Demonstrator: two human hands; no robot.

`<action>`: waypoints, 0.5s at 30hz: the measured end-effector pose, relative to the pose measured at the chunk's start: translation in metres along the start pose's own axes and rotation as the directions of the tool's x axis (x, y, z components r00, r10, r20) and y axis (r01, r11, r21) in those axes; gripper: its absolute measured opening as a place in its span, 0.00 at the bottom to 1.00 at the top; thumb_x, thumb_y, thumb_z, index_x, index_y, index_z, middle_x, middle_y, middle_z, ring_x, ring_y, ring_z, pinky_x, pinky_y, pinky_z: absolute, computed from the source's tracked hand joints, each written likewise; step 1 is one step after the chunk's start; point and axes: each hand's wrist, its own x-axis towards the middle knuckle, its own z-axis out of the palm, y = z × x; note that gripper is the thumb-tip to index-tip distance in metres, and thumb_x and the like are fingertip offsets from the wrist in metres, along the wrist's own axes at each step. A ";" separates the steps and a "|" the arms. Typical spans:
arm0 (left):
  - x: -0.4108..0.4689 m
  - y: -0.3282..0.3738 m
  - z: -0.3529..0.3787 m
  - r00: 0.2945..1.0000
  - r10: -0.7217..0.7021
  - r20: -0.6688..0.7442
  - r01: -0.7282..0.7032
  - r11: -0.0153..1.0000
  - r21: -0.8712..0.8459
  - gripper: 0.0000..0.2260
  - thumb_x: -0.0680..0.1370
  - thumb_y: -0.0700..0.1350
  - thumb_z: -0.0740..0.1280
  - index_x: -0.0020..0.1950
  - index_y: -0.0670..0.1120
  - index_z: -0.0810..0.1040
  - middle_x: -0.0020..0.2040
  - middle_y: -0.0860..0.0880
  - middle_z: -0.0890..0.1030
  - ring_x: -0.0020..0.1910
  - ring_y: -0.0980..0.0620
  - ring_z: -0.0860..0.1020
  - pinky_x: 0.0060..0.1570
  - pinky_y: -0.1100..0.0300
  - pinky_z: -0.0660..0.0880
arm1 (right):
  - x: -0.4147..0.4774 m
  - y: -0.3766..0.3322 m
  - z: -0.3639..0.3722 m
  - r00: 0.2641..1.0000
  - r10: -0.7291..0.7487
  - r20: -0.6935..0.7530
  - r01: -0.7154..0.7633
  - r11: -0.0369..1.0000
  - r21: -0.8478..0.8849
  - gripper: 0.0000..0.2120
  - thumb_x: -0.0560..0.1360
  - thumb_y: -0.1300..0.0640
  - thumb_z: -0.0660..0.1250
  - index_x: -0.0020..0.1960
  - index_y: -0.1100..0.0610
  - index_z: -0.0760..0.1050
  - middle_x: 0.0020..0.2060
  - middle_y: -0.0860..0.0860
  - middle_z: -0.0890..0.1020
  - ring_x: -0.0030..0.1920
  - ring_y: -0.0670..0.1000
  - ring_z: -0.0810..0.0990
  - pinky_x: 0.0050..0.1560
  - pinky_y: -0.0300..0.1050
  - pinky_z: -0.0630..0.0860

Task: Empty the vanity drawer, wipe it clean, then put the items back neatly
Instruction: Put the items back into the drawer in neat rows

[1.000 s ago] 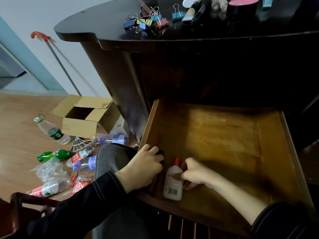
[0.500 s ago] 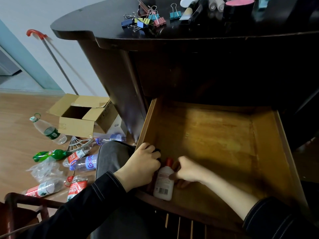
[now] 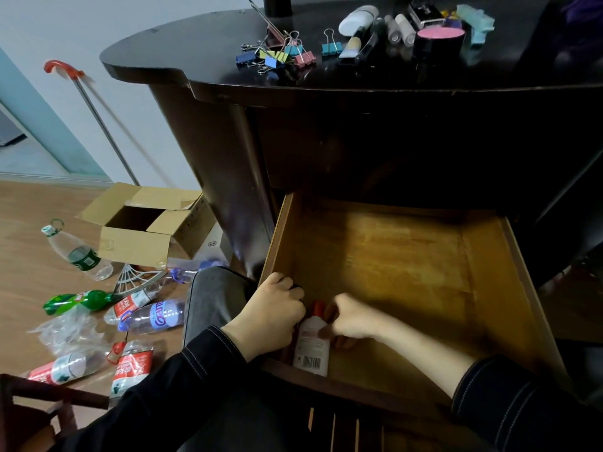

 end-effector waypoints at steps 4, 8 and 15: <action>0.000 0.001 -0.001 1.000 -0.012 0.002 0.012 1.000 -0.004 0.10 0.72 0.46 0.63 0.48 0.49 0.81 0.51 0.51 0.78 0.53 0.45 0.73 0.58 0.52 0.63 | 0.004 -0.006 0.004 0.999 -0.007 -0.042 0.005 0.999 -0.052 0.20 0.73 0.53 0.78 0.54 0.56 0.68 0.55 0.56 0.77 0.54 0.57 0.83 0.49 0.56 0.85; 0.000 0.002 -0.001 1.000 -0.018 0.005 0.018 1.000 -0.006 0.10 0.71 0.46 0.63 0.48 0.49 0.81 0.51 0.51 0.78 0.53 0.44 0.73 0.57 0.52 0.62 | 0.004 0.000 0.004 0.999 -0.022 -0.023 0.020 0.997 -0.069 0.21 0.73 0.51 0.78 0.53 0.54 0.68 0.52 0.55 0.78 0.51 0.57 0.85 0.46 0.56 0.85; -0.001 0.004 -0.001 1.000 -0.017 0.001 0.017 1.000 0.011 0.08 0.70 0.45 0.63 0.46 0.49 0.81 0.49 0.51 0.78 0.51 0.44 0.74 0.57 0.52 0.65 | 0.005 0.004 0.001 1.000 -0.008 -0.011 0.007 0.992 -0.127 0.23 0.71 0.46 0.79 0.49 0.52 0.66 0.50 0.54 0.79 0.49 0.55 0.85 0.41 0.50 0.84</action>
